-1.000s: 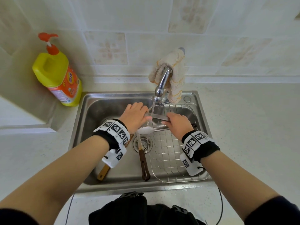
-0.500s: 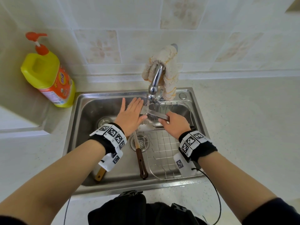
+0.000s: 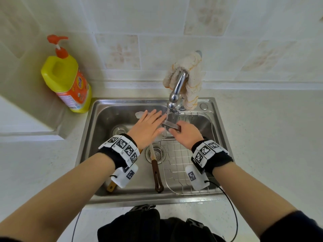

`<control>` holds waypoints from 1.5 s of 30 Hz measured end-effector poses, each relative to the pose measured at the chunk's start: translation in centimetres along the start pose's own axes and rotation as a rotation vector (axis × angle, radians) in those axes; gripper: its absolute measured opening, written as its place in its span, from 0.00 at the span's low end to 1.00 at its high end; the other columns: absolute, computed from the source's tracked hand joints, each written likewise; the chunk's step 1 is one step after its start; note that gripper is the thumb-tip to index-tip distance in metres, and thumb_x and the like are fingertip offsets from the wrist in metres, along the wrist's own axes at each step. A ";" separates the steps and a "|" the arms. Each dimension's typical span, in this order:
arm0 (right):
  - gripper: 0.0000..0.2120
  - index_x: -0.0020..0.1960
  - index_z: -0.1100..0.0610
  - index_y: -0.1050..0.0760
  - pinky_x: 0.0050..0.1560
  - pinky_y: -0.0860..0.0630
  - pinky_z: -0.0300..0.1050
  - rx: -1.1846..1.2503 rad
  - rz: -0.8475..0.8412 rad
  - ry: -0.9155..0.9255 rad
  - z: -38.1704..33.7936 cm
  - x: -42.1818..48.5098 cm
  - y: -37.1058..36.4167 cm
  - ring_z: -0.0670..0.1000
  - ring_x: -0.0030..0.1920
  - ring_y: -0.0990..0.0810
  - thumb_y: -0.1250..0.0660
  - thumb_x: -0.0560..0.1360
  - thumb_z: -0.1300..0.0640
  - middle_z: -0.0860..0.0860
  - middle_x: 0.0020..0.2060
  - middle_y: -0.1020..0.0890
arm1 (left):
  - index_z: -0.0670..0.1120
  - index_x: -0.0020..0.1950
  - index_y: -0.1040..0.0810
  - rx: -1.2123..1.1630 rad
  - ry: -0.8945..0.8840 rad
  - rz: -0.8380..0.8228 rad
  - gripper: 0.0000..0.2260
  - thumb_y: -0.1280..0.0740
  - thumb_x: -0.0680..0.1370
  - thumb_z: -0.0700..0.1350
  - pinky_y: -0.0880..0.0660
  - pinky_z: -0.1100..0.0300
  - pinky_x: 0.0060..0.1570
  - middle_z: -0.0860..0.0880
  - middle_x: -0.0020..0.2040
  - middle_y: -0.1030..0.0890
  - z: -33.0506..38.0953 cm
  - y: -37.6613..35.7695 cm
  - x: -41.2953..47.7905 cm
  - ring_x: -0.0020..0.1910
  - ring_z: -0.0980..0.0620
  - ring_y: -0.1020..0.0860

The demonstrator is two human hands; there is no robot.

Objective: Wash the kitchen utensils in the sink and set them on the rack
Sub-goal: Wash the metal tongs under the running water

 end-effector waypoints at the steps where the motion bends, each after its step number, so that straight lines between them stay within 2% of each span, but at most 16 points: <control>1: 0.10 0.45 0.54 0.33 0.43 0.31 0.42 -0.004 0.007 -0.003 0.3 0.0 0.3 0.50 0.40 0.27 0.40 0.78 0.48 0.49 0.39 0.26 | 0.48 0.77 0.53 -0.019 0.018 0.007 0.24 0.53 0.82 0.53 0.63 0.60 0.71 0.49 0.78 0.51 -0.3 0.1 0.3 0.76 0.52 0.55; 5: 0.10 0.44 0.54 0.31 0.49 0.27 0.47 -0.002 0.023 -0.036 2.5 -0.3 1.2 0.51 0.41 0.25 0.39 0.77 0.48 0.49 0.39 0.24 | 0.45 0.77 0.51 -0.164 0.198 -0.009 0.24 0.50 0.82 0.51 0.53 0.58 0.73 0.46 0.77 0.47 -3.2 0.3 0.3 0.76 0.50 0.49; 8: 0.11 0.44 0.55 0.29 0.47 0.27 0.46 0.033 0.042 -0.071 3.9 -0.5 1.5 0.52 0.40 0.24 0.38 0.76 0.47 0.49 0.37 0.23 | 0.45 0.76 0.48 -0.197 0.202 0.044 0.25 0.46 0.82 0.49 0.45 0.56 0.72 0.45 0.74 0.41 -2.3 1.0 0.5 0.74 0.48 0.43; 13: 0.11 0.41 0.52 0.31 0.38 0.33 0.42 0.078 0.087 -0.092 4.5 -0.4 1.7 0.50 0.37 0.25 0.38 0.76 0.46 0.46 0.33 0.25 | 0.46 0.76 0.46 0.092 -0.025 0.078 0.25 0.44 0.81 0.48 0.59 0.55 0.73 0.46 0.75 0.43 1.5 1.7 1.6 0.76 0.48 0.48; 15: 0.11 0.39 0.51 0.32 0.37 0.34 0.41 0.078 0.085 -0.065 3.8 -0.3 1.4 0.49 0.36 0.26 0.38 0.76 0.46 0.46 0.32 0.26 | 0.46 0.75 0.43 0.105 -0.058 0.055 0.23 0.45 0.81 0.48 0.60 0.56 0.73 0.46 0.73 0.39 2.0 1.5 1.7 0.75 0.48 0.45; 17: 0.12 0.38 0.51 0.34 0.37 0.35 0.41 0.075 0.070 -0.016 2.6 -0.2 1.0 0.49 0.36 0.27 0.38 0.77 0.47 0.46 0.33 0.27 | 0.47 0.71 0.37 0.120 -0.086 0.073 0.19 0.48 0.81 0.50 0.54 0.53 0.74 0.46 0.66 0.32 2.4 1.8 1.6 0.70 0.48 0.37; 20: 0.10 0.42 0.53 0.32 0.41 0.31 0.43 0.065 0.079 0.077 0.2 0.1 0.6 0.49 0.38 0.27 0.38 0.77 0.49 0.47 0.36 0.26 | 0.46 0.63 0.32 0.212 -0.068 0.057 0.22 0.57 0.77 0.51 0.41 0.53 0.66 0.47 0.60 0.30 2.0 2.3 1.2 0.60 0.47 0.33; 22: 0.08 0.45 0.54 0.32 0.47 0.30 0.44 -0.045 0.139 0.157 -1.5 0.2 0.8 0.48 0.41 0.28 0.38 0.78 0.50 0.47 0.39 0.27 | 0.45 0.62 0.33 0.260 -0.040 0.039 0.20 0.57 0.76 0.49 0.37 0.55 0.60 0.46 0.59 0.31 1.3 2.4 1.1 0.58 0.47 0.33; 24: 0.07 0.49 0.56 0.31 0.51 0.32 0.45 -0.168 0.192 0.229 -2.9 0.2 0.8 0.49 0.43 0.29 0.41 0.79 0.52 0.47 0.42 0.29 | 0.45 0.62 0.34 0.280 -0.027 0.027 0.16 0.53 0.78 0.48 0.37 0.55 0.59 0.46 0.59 0.31 0.9 2.4 1.0 0.58 0.47 0.33; 27: 0.10 0.56 0.58 0.30 0.52 0.32 0.45 -0.216 0.188 0.288 -2.9 -0.2 0.9 0.48 0.45 0.31 0.43 0.80 0.52 0.50 0.46 0.27 | 0.44 0.63 0.34 0.265 -0.016 0.005 0.13 0.46 0.80 0.46 0.38 0.55 0.60 0.46 0.60 0.31 0.7 2.4 0.9 0.60 0.47 0.33; 31: 0.13 0.61 0.57 0.29 0.56 0.33 0.43 -0.229 0.164 0.232 1.6 -2.1 1.8 0.49 0.52 0.27 0.44 0.80 0.52 0.51 0.53 0.24 | 0.45 0.62 0.34 0.283 -0.003 0.013 0.12 0.47 0.81 0.46 0.38 0.56 0.59 0.46 0.60 0.30 1.3 2.0 0.8 0.59 0.47 0.33; 33: 0.14 0.63 0.57 0.30 0.58 0.33 0.43 -0.259 0.182 0.215 1.7 -2.9 1.8 0.52 0.56 0.26 0.45 0.81 0.54 0.52 0.57 0.25 | 0.45 0.63 0.35 0.274 -0.008 -0.016 0.12 0.44 0.80 0.44 0.38 0.55 0.60 0.46 0.60 0.31 2.2 1.4 1.0 0.60 0.47 0.33; 36: 0.17 0.66 0.56 0.33 0.54 0.31 0.44 -0.318 0.198 0.211 0.6 -3.4 1.5 0.53 0.56 0.24 0.47 0.81 0.51 0.52 0.61 0.27 | 0.46 0.62 0.35 0.285 -0.066 -0.004 0.12 0.43 0.79 0.43 0.37 0.55 0.59 0.47 0.60 0.31 4.5 1.1 1.5 0.59 0.46 0.32; 39: 0.18 0.62 0.55 0.32 0.46 0.30 0.42 -0.308 0.177 0.127 2.8 -4.3 1.9 0.51 0.50 0.22 0.47 0.80 0.45 0.50 0.53 0.23 | 0.46 0.62 0.34 0.282 -0.135 0.012 0.12 0.43 0.79 0.43 0.37 0.55 0.59 0.47 0.59 0.31 6.1 0.8 1.5 0.58 0.47 0.32; 43: 0.20 0.56 0.56 0.30 0.46 0.30 0.42 -0.359 0.118 0.030 5.7 -6.2 1.2 0.51 0.48 0.23 0.47 0.78 0.41 0.50 0.46 0.23 | 0.46 0.61 0.34 0.255 -0.171 0.015 0.11 0.45 0.80 0.45 0.37 0.55 0.59 0.47 0.59 0.30 6.3 -0.1 0.6 0.58 0.47 0.32; 45: 0.21 0.55 0.56 0.31 0.42 0.31 0.41 -0.344 0.062 -0.034 6.2 -6.6 0.3 0.51 0.46 0.22 0.47 0.78 0.40 0.48 0.42 0.25 | 0.46 0.61 0.33 0.257 -0.163 0.017 0.11 0.47 0.81 0.47 0.37 0.56 0.59 0.47 0.58 0.30 5.5 -0.5 -0.1 0.57 0.48 0.32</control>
Point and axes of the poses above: each hand's wrist, its own x-axis towards the middle knuckle, its own y-axis out of the back of the hand, z = x × y, the point moved 9 cm from there along x, towards the middle knuckle
